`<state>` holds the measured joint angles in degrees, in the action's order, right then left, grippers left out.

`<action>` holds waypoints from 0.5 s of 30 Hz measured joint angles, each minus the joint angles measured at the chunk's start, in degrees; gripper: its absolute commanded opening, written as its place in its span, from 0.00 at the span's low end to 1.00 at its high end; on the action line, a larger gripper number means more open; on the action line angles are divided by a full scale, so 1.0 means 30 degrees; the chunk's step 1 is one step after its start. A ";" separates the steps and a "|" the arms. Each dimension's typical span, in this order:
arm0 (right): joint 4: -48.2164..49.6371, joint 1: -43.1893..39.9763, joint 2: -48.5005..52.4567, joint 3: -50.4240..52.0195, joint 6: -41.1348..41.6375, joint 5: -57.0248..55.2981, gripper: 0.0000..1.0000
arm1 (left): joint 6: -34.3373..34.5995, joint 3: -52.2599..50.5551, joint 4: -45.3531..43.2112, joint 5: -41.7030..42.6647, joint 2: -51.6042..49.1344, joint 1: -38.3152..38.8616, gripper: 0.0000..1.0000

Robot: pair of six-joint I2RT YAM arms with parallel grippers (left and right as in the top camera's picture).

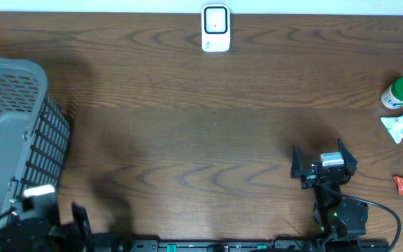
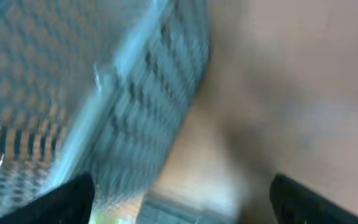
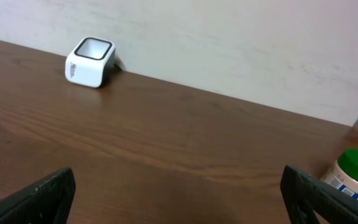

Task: Scan the item barcode

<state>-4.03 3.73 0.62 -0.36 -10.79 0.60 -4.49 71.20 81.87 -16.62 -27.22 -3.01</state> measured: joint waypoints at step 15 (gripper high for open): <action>0.0000 0.0000 0.0000 0.0000 0.0000 -0.0015 0.99 | 0.0073 -1.1183 -1.9926 0.4204 0.5049 0.0000 0.90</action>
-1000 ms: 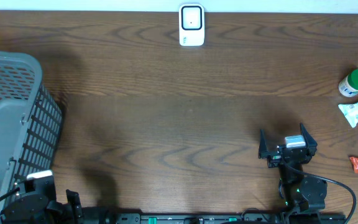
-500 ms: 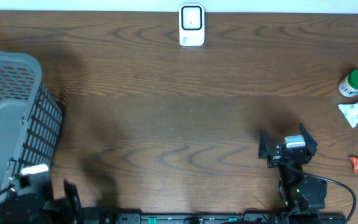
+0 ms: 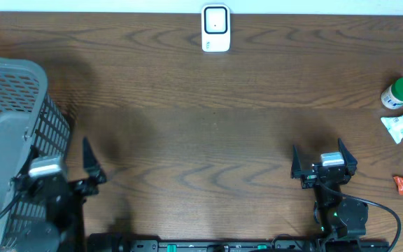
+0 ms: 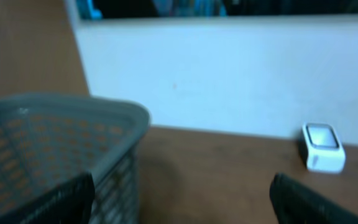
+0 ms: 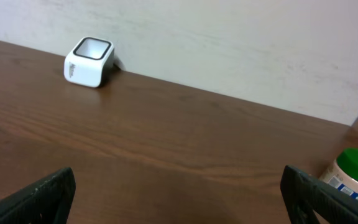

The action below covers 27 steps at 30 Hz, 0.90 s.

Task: Scan the item barcode

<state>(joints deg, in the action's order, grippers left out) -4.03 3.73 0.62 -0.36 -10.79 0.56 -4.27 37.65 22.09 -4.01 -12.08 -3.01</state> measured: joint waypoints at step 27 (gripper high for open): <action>-0.0007 0.0000 0.0000 0.0000 0.0007 0.0000 0.99 | -0.0233 -1.2254 -0.7424 -0.0284 0.3818 0.0539 0.90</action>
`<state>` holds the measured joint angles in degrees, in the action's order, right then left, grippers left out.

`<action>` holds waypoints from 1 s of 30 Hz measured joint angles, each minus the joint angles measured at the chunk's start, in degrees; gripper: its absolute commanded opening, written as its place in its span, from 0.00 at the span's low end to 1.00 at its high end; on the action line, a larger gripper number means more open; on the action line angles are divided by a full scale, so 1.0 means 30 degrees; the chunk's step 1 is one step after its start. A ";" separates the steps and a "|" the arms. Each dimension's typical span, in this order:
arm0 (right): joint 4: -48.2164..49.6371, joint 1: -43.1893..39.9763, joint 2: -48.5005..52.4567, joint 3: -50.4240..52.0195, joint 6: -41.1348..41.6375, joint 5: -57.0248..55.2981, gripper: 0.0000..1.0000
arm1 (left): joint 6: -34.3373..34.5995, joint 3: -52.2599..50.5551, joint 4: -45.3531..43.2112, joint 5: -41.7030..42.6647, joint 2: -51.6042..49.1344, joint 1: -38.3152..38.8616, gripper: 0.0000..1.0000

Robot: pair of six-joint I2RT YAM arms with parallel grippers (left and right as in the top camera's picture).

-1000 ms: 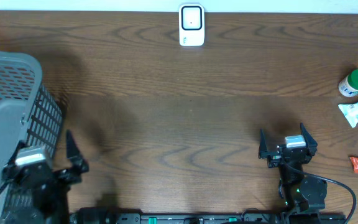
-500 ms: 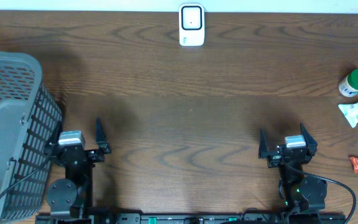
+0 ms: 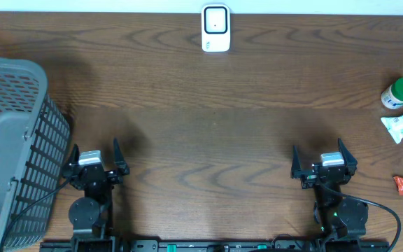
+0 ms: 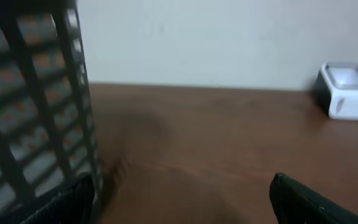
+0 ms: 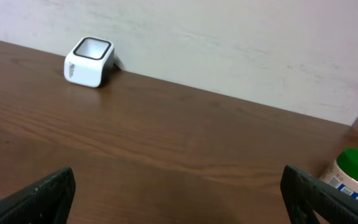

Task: Scan the item barcode

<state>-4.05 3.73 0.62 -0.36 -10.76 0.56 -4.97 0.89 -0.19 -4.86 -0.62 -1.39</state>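
Note:
The white barcode scanner [image 3: 215,28] stands at the table's back edge, also seen in both wrist views [image 4: 350,91] [image 5: 90,61]. A green-capped white bottle [image 3: 400,93] stands at the far right, its cap showing in the right wrist view [image 5: 356,177]. My left gripper [image 3: 94,155] sits open at the front left beside the basket, nothing between its fingers. My right gripper [image 3: 323,160] sits open at the front right, empty, well left of the bottle.
A grey mesh basket [image 3: 12,140] fills the left side, its wall close on the left in the left wrist view [image 4: 36,106]. A white packet and orange and red snack packs lie at the right edge.
My left arm has moved from beside the basket's wall to a spot right of it, facing the back wall. The right arm has not moved.
My left gripper was at the front left corner over the basket's lower end, its camera blurred. It then stood by the basket's right wall, and now rests right of the basket, open. My right gripper stayed open in place throughout.

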 measured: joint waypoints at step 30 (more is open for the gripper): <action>0.0000 0.0000 0.0000 0.0000 -0.0007 0.0000 0.99 | 0.0000 0.0109 0.0583 0.1005 0.0015 -0.0255 0.90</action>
